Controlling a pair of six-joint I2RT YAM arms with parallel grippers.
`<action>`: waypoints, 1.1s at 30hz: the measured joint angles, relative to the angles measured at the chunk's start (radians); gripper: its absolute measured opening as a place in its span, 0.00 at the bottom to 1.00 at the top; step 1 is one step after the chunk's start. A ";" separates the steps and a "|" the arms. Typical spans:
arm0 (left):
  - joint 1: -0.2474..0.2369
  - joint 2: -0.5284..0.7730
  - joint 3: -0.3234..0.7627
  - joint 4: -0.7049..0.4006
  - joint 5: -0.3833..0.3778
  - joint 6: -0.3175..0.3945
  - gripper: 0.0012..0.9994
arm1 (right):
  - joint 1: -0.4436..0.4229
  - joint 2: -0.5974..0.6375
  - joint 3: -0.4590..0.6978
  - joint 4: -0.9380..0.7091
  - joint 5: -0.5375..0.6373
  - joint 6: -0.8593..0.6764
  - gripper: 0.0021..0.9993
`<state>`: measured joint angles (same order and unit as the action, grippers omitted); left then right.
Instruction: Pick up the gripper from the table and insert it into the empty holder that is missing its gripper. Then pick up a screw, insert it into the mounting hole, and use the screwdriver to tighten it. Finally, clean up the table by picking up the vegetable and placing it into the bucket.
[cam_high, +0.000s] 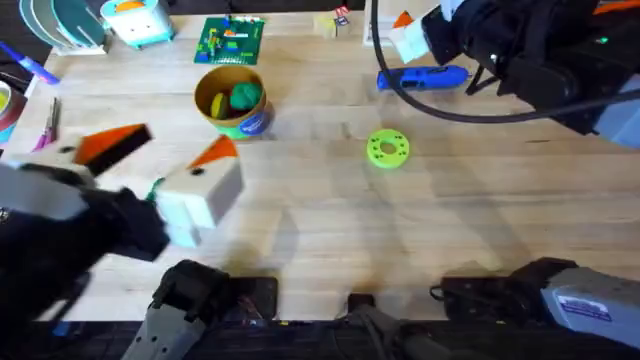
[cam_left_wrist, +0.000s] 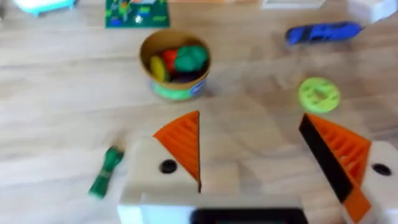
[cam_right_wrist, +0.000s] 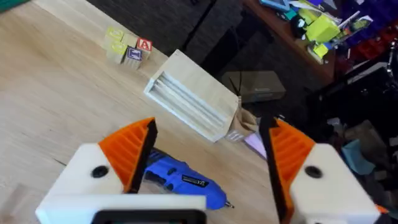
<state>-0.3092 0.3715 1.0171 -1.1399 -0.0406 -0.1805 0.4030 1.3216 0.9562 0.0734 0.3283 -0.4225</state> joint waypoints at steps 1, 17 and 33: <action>0.000 0.049 0.057 -0.064 -0.041 0.005 0.99 | 0.000 0.000 0.000 0.000 0.000 0.000 0.99; 0.004 0.496 0.267 -0.323 -0.312 0.053 0.99 | 0.000 0.000 0.000 0.000 0.000 0.000 1.00; 0.448 0.551 -0.045 -0.158 -0.307 0.310 0.99 | 0.000 0.000 0.000 0.000 0.000 -0.006 1.00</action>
<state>0.1390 0.9221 0.9725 -1.2981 -0.3474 0.1298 0.4030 1.3216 0.9562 0.0733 0.3283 -0.4282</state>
